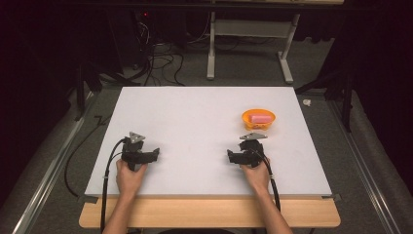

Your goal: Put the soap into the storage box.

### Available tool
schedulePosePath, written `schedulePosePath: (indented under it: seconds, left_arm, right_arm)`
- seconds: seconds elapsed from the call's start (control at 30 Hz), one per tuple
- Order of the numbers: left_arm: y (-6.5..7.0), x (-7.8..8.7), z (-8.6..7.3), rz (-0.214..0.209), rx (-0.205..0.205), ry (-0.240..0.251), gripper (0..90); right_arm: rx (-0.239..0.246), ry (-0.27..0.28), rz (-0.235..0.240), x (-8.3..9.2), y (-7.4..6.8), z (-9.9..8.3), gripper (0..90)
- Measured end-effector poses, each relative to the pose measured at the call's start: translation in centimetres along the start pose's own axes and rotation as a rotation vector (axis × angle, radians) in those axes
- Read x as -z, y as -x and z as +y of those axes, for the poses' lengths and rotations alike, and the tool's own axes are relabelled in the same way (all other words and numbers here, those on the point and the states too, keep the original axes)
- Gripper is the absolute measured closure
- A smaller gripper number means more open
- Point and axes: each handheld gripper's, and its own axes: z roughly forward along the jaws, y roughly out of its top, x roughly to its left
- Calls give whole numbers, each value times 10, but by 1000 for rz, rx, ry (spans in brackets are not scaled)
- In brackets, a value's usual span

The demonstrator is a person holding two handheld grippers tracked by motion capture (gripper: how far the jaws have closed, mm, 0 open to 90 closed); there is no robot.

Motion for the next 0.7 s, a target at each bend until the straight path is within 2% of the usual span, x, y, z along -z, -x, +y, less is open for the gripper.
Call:
schedulePosePath:
  seconds: [0.27,0.7]
  left_arm:
    - [0,0,0,0,0,0,176]
    - [0,0,0,0,0,0,176]
  right_arm:
    - [25,-1,-27,-6,-3,0,196]
    - [24,1,-25,-6,-3,-1,191]
